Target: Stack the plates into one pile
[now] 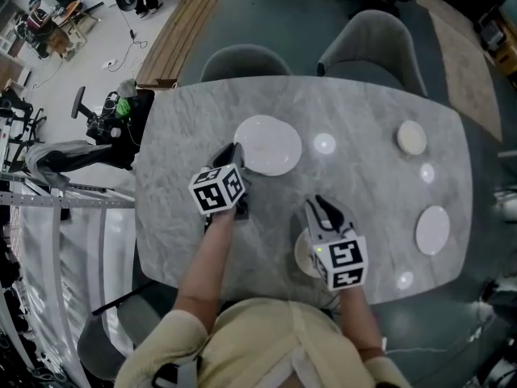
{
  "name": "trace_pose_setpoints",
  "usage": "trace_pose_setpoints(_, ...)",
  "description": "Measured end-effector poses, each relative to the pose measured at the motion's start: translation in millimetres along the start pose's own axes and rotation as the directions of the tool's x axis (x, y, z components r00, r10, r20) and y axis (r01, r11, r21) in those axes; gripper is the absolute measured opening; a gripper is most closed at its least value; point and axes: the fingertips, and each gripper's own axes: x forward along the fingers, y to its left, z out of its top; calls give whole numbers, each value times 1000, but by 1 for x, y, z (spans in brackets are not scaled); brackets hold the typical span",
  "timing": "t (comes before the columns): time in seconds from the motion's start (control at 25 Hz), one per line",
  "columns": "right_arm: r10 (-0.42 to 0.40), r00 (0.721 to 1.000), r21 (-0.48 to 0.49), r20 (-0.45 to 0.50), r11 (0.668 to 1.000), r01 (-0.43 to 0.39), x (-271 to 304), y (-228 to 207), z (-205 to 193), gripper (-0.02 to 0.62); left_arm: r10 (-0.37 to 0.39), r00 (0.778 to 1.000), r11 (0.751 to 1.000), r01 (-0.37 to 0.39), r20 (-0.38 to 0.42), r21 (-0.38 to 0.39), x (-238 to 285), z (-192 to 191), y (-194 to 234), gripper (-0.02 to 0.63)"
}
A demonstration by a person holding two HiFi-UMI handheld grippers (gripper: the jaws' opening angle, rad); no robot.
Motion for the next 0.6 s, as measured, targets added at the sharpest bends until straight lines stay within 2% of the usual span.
trace_pose_setpoints(0.16,6,1000,-5,-14,1000,-6,-1,2,-1,71,14,999,998,-11,-47,56,5,-8,0,40)
trace_pose_setpoints(0.32,-5,1000,1,-11,1000,5,2,3,-3,71,5,995,998,2,-97,65,11,-19,2,41)
trace_pose_setpoints(0.6,-25,1000,-5,-5,1000,25,-4,5,0,71,1,993,993,12,-114,115,15,-22,1,43)
